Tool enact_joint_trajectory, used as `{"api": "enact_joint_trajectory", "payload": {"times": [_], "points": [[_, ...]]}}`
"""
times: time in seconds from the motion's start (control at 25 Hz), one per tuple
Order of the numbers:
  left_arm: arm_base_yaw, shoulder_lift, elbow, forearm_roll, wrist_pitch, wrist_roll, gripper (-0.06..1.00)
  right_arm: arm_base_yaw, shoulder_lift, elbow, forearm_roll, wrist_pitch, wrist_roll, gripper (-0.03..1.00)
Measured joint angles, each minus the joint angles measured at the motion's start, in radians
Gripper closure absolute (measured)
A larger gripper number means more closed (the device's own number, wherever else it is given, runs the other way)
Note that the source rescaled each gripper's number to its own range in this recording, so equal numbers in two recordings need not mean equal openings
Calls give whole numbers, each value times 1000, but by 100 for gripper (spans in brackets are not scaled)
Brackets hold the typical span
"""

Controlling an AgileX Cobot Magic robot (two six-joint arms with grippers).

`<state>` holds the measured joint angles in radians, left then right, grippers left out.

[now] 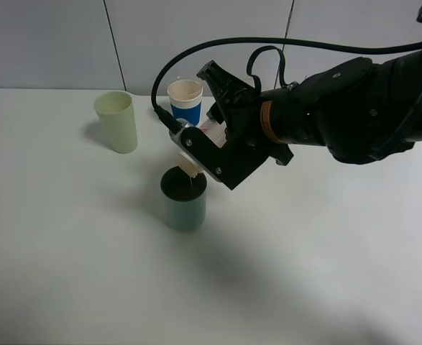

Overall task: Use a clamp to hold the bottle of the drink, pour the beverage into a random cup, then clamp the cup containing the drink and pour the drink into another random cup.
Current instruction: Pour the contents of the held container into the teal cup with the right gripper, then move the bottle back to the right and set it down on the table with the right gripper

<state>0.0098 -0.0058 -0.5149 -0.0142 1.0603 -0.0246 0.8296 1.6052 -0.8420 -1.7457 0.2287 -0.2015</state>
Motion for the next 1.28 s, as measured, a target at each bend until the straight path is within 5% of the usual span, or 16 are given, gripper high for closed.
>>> {"api": "enact_joint_trajectory", "payload": {"times": [0.64,1.12,1.16,1.28], "points": [[0,0,0,0,0,0,-6,0,0,0,0,-1,89,93],[0,0,0,0,0,0,-6,0,0,0,0,-13,457,93],[0,0,0,0,0,0,-6,0,0,0,0,9,775,93],[0,0,0,0,0,0,-6,0,0,0,0,24,852,93]]}}
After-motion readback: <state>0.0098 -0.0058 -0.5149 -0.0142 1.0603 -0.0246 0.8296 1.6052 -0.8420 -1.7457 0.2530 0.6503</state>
